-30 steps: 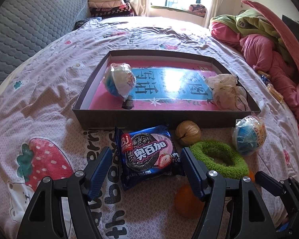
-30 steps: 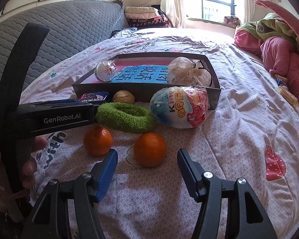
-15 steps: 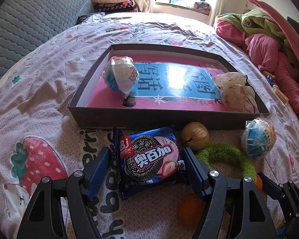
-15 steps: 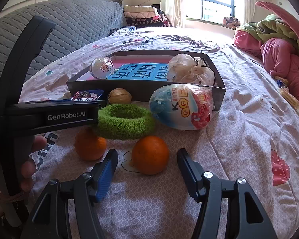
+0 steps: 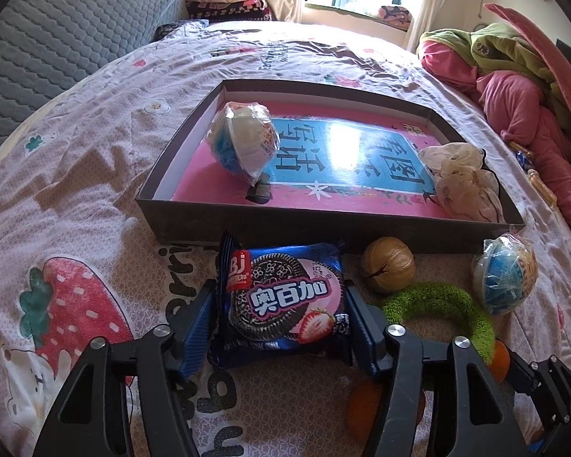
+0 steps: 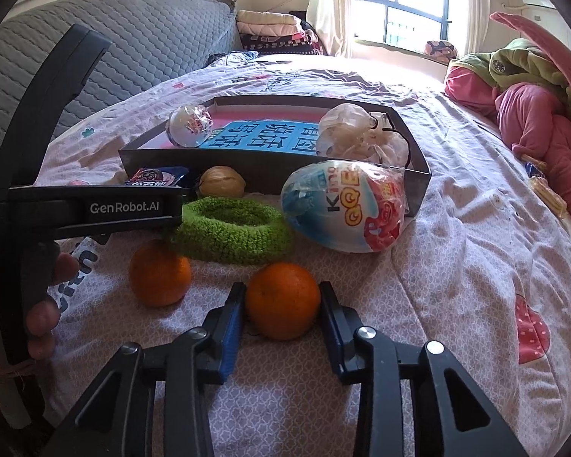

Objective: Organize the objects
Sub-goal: 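Grasp an orange with the right tool while the left tool grasps the blue biscuit packet, then lift the orange and biscuit packet and carry them toward the tray box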

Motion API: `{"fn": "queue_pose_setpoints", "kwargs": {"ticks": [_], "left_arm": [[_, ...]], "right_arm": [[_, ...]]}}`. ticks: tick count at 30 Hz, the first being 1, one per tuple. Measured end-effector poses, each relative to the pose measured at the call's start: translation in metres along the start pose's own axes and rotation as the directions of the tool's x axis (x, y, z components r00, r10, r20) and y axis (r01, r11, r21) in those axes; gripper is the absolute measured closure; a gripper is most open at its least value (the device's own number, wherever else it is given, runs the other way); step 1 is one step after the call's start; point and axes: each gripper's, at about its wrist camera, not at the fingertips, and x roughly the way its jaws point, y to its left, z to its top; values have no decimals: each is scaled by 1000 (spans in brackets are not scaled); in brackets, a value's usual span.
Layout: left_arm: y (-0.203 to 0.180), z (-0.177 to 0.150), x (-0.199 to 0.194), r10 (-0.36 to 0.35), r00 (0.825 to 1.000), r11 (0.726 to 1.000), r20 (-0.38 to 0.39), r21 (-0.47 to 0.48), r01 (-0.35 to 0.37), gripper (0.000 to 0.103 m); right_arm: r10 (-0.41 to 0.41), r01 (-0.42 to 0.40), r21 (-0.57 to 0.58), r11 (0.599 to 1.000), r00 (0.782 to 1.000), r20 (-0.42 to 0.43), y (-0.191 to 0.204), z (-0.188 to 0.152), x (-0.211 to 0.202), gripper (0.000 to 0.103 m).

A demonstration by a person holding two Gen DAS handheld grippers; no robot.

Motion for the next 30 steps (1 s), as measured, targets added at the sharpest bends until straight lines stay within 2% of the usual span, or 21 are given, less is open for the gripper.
{"fn": "queue_pose_setpoints", "kwargs": {"ticks": [17,30], "left_arm": [[3,-9,-19,-20,1000,1000,22,17,19,46],[-1,-15,-47,-21,998,999,59,47,18,46]], "right_arm": [[7,-7,20,1000,1000,1,-3,-1,-7,66],[2,-2,13,1000,999,46,0,6,-30,66]]}}
